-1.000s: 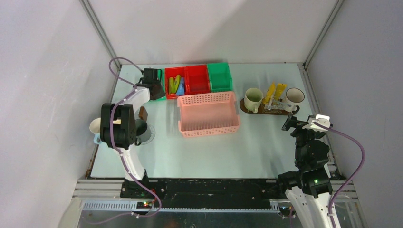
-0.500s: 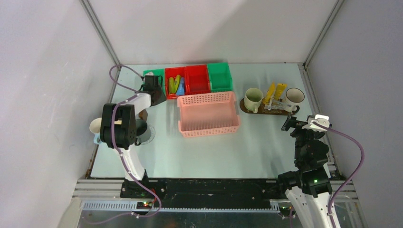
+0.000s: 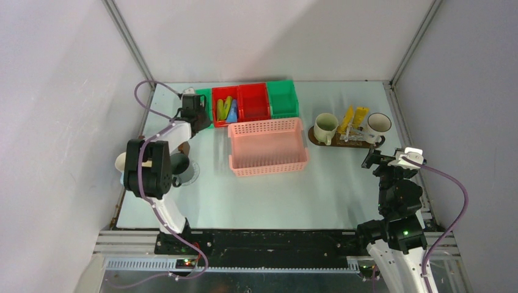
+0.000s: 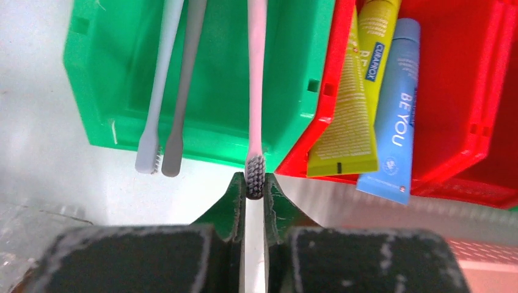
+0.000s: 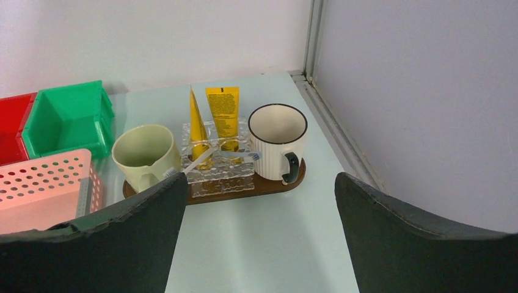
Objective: Prepare toiletry sets of a toothbrush and toothpaste on the tray
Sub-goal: Pick up the toothbrush from the storage box.
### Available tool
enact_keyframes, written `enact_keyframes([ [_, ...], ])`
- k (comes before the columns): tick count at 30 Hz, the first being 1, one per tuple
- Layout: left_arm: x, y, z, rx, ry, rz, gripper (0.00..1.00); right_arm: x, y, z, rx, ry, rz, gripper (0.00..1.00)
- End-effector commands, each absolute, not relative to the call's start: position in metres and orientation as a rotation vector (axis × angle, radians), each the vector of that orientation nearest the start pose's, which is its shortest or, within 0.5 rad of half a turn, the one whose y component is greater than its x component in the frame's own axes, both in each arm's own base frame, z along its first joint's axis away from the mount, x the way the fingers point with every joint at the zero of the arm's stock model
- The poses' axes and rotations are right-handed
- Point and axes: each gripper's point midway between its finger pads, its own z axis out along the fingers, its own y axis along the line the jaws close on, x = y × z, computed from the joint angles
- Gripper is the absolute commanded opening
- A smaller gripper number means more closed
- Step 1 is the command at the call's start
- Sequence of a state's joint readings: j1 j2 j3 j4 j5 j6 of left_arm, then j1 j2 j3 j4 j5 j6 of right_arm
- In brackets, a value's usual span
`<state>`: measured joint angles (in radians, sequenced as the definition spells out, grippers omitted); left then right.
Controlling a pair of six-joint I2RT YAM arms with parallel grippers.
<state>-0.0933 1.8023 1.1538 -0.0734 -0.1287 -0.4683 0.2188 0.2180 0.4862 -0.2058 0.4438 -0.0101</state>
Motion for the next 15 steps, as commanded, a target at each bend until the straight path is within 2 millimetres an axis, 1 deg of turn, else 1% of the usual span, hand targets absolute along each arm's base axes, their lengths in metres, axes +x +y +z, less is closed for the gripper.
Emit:
enact_keyframes([
  [1, 0.467, -0.035, 0.123, -0.448, 2.171, -0.133, 0.02, 0.227, -0.025, 0.277, 0.195, 1.459, -0.144, 0.92],
  [4, 0.454, -0.035, 0.136, -0.426, 2.204, -0.124, 0.00, 0.226, -0.024, 0.278, 0.191, 1.453, -0.138, 0.92],
  [6, 0.441, -0.036, 0.146, -0.410, 2.234, -0.122, 0.00, 0.225, -0.023, 0.279, 0.188, 1.448, -0.132, 0.92],
  [8, 0.427, -0.037, 0.165, -0.391, 2.234, -0.139, 0.00, 0.224, -0.022, 0.280, 0.186, 1.441, -0.125, 0.92],
  [9, 0.417, -0.037, 0.166, -0.390, 2.261, -0.140, 0.00, 0.224, -0.021, 0.281, 0.191, 1.438, -0.114, 0.92],
  [10, 0.410, -0.037, 0.180, -0.384, 2.241, -0.151, 0.00, 0.224, -0.020, 0.281, 0.195, 1.437, -0.104, 0.92],
  [11, 0.399, -0.037, 0.180, -0.385, 2.270, -0.151, 0.00, 0.224, -0.019, 0.282, 0.194, 1.434, -0.098, 0.92],
  [12, 0.392, -0.037, 0.192, -0.384, 2.254, -0.158, 0.00, 0.224, -0.018, 0.282, 0.192, 1.433, -0.090, 0.92],
  [13, 0.381, -0.036, 0.192, -0.393, 2.283, -0.153, 0.00, 0.224, -0.017, 0.282, 0.192, 1.432, -0.085, 0.92],
  [14, 0.367, -0.035, 0.199, -0.413, 2.294, -0.157, 0.00, 0.224, -0.016, 0.282, 0.190, 1.431, -0.077, 0.92],
  [15, 0.360, -0.033, 0.202, -0.430, 2.302, -0.158, 0.00, 0.224, -0.014, 0.283, 0.184, 1.431, -0.071, 0.92],
])
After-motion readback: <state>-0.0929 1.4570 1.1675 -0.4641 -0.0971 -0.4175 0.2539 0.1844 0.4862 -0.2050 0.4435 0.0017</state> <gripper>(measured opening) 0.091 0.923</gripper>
